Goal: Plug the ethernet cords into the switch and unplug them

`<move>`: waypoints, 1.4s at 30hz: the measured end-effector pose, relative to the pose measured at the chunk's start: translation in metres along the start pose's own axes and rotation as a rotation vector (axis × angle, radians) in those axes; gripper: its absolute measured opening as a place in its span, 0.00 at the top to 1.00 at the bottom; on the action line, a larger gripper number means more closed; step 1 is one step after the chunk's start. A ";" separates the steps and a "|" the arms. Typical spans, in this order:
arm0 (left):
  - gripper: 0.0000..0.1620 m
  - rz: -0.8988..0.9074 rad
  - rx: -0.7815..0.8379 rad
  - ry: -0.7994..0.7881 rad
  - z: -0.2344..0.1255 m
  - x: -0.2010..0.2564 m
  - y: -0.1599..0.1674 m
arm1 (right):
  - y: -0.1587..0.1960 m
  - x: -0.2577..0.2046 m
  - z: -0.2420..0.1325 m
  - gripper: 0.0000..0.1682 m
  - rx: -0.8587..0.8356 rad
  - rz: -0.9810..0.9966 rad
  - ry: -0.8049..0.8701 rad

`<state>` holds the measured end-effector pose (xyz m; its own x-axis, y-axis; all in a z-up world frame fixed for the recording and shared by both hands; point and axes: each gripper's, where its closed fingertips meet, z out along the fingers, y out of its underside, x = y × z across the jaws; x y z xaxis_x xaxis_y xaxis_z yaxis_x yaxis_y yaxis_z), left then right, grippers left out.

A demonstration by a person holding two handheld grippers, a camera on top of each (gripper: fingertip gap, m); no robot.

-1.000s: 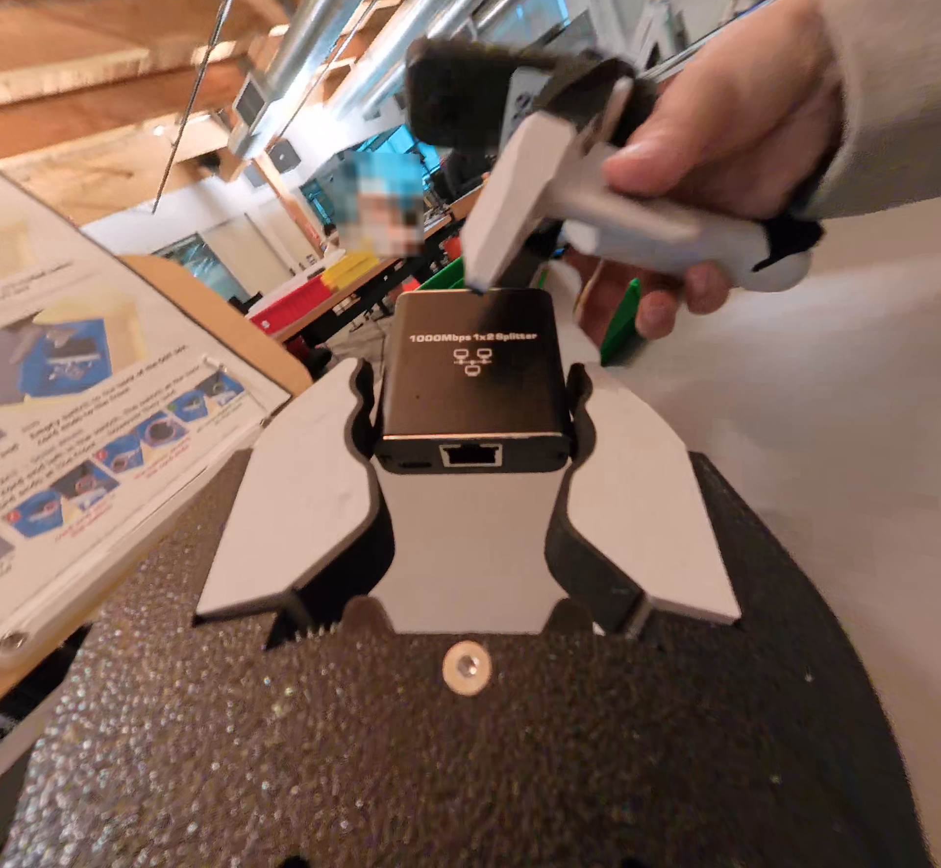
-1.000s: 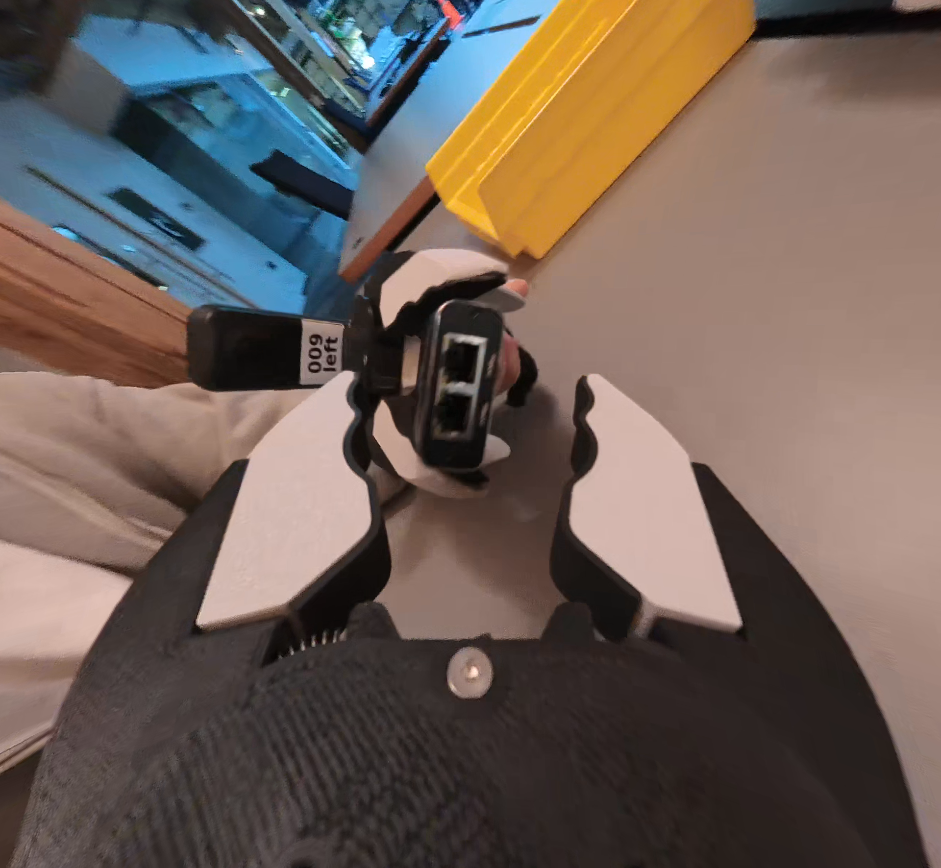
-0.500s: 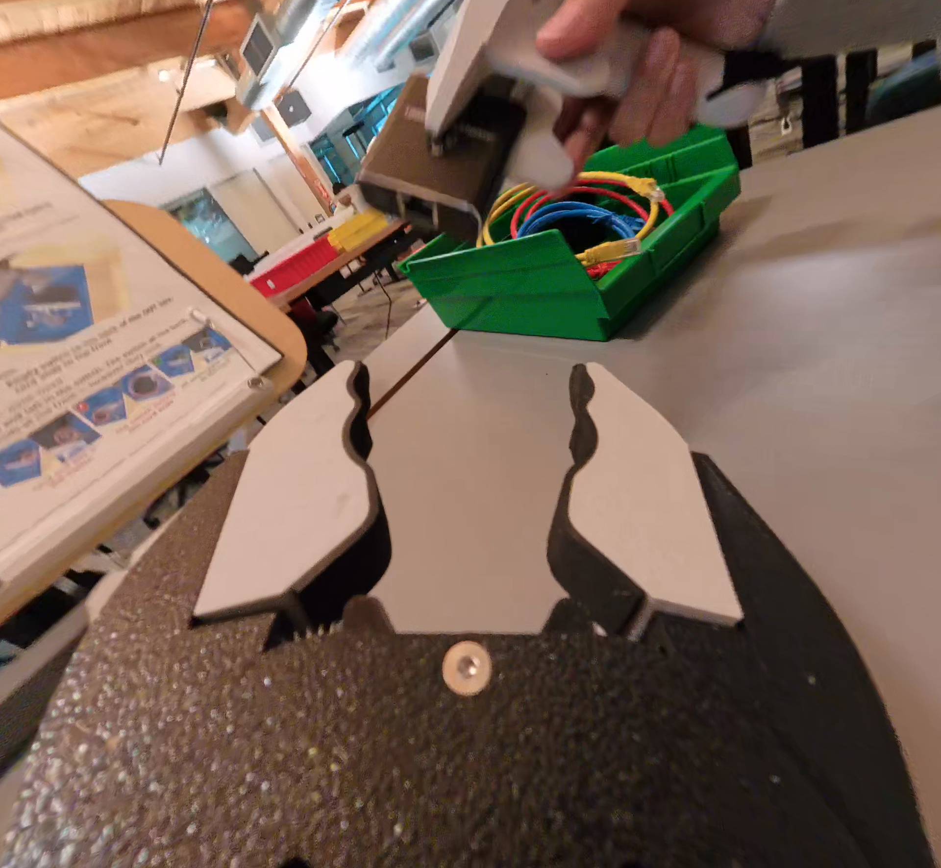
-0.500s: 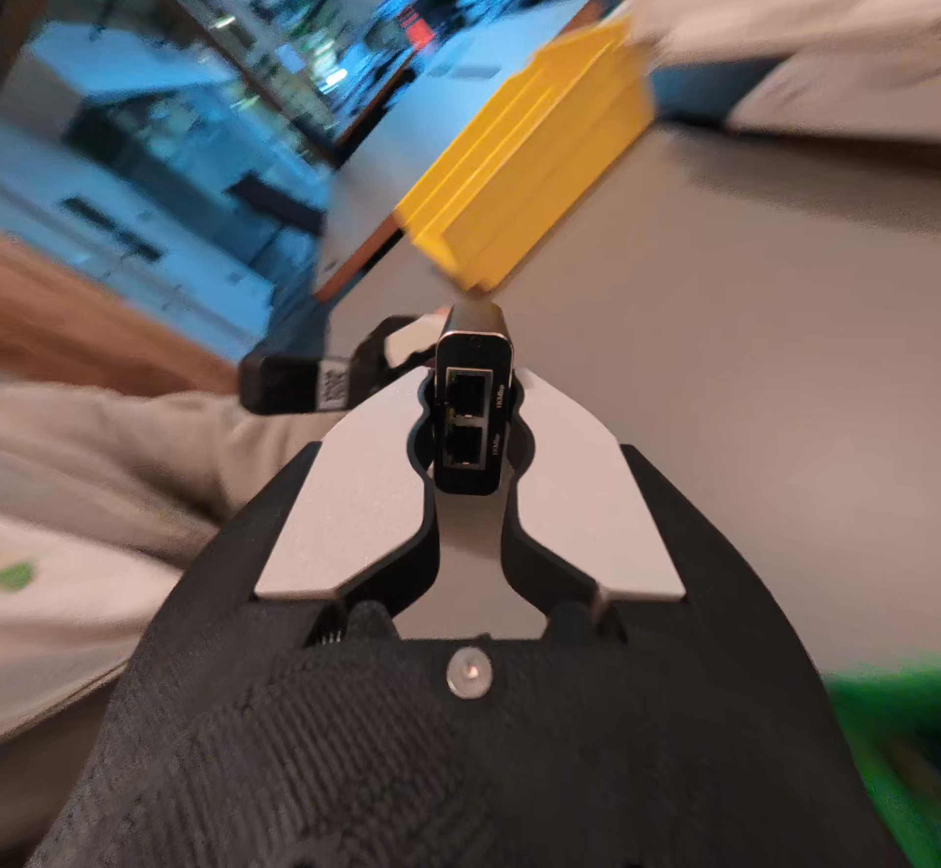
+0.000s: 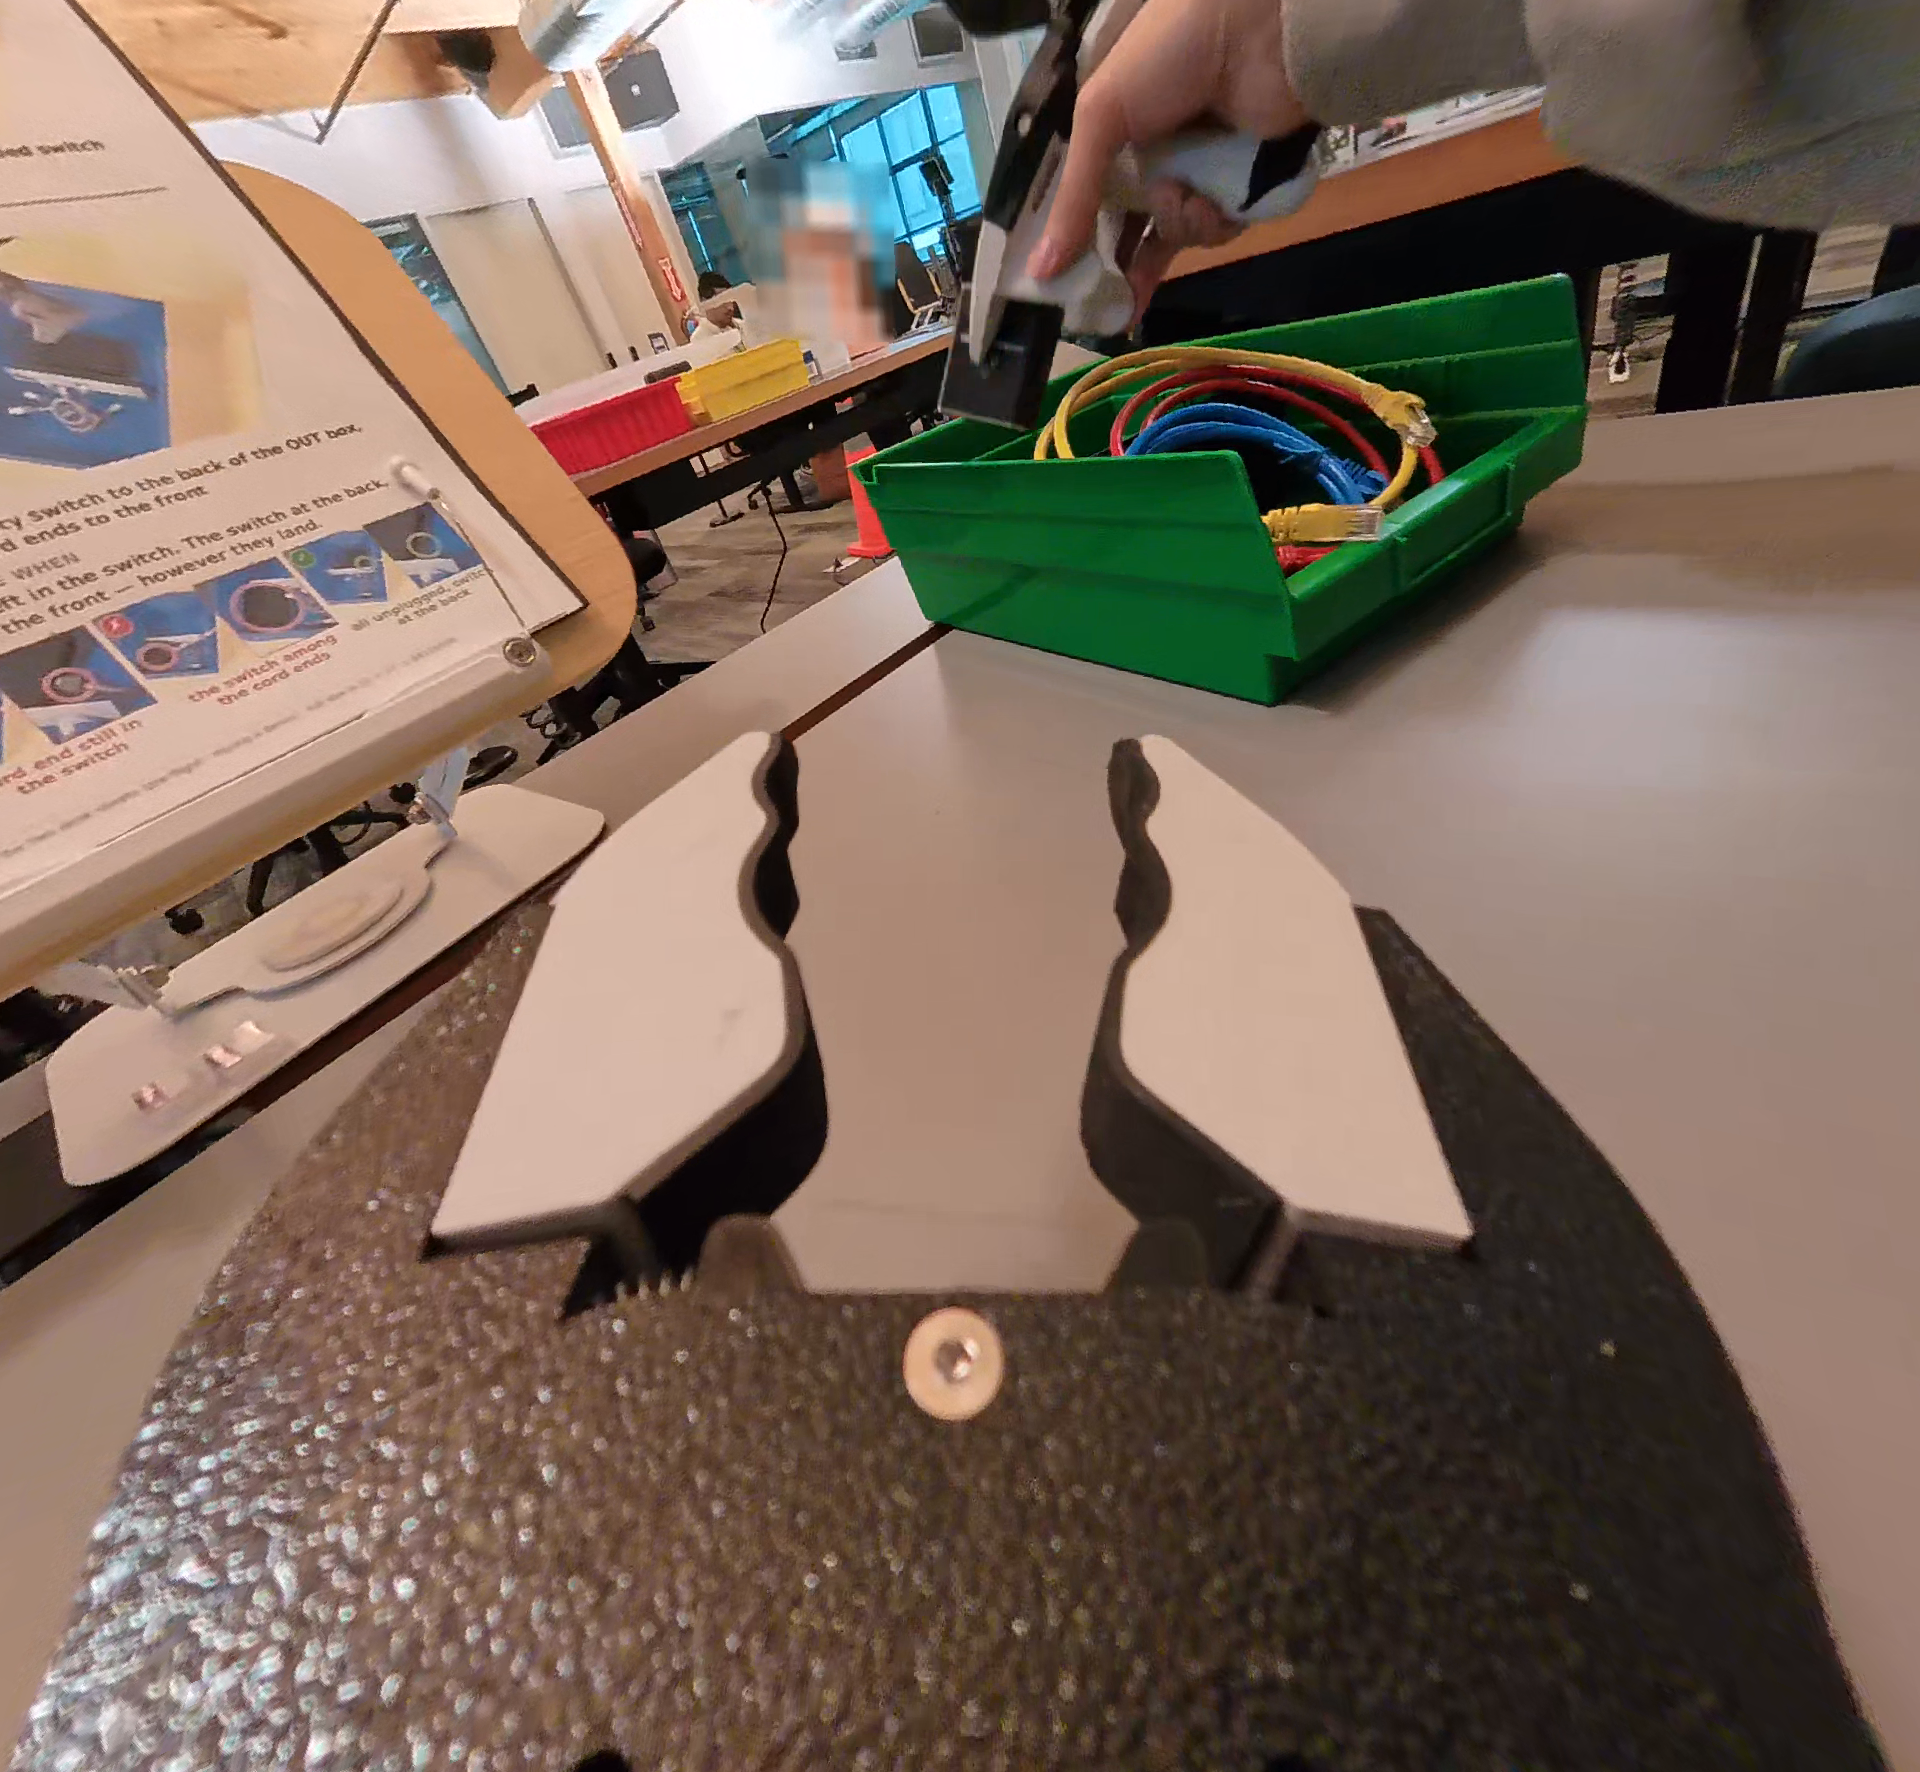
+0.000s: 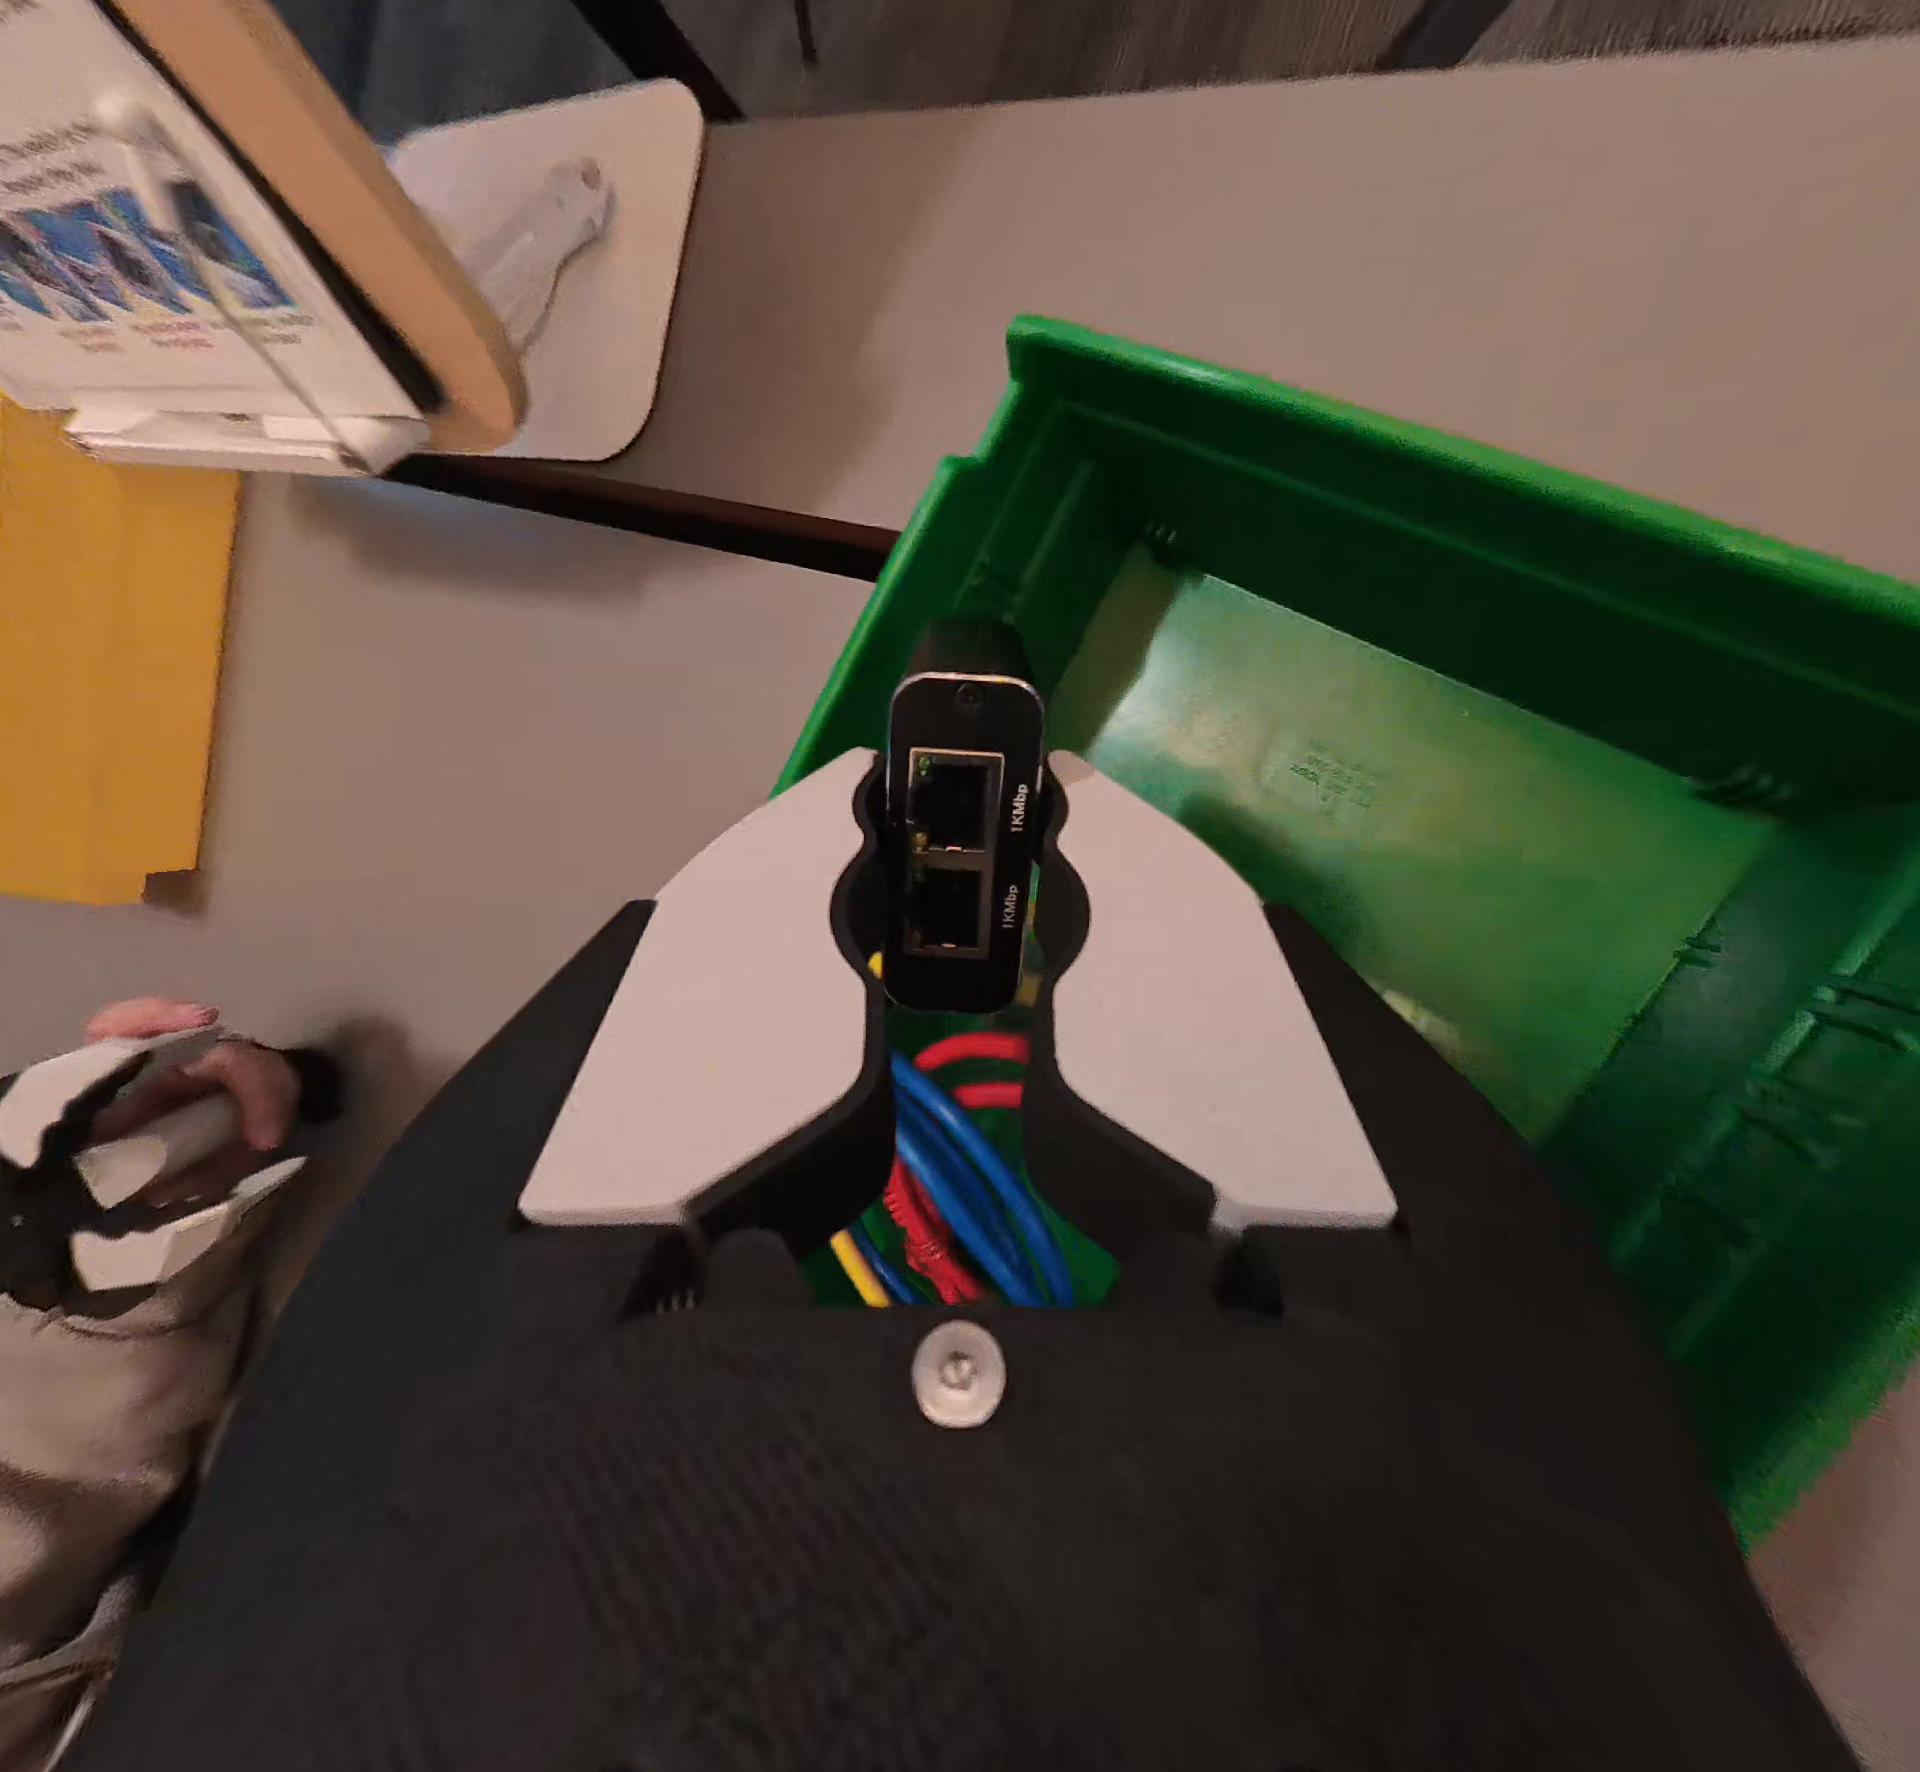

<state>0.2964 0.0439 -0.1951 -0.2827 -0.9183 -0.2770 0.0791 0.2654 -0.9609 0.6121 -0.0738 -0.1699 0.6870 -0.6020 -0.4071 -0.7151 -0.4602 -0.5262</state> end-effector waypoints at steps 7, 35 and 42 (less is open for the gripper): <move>0.65 -0.014 -0.004 0.008 0.001 0.000 0.001 | 0.004 0.016 0.028 0.81 -0.063 0.007 0.023; 0.66 -0.236 -0.195 0.083 0.029 0.011 -0.015 | 0.227 -0.067 -0.135 0.34 0.630 -0.388 0.309; 0.66 -0.317 -0.299 0.098 0.062 0.024 -0.033 | 0.229 -0.050 -0.128 0.31 0.611 -0.370 0.342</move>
<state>0.3465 -0.0048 -0.1701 -0.3388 -0.9397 0.0470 -0.3022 0.0614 -0.9513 0.3971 -0.2331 -0.1745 0.7173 -0.6928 0.0746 -0.1822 -0.2898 -0.9396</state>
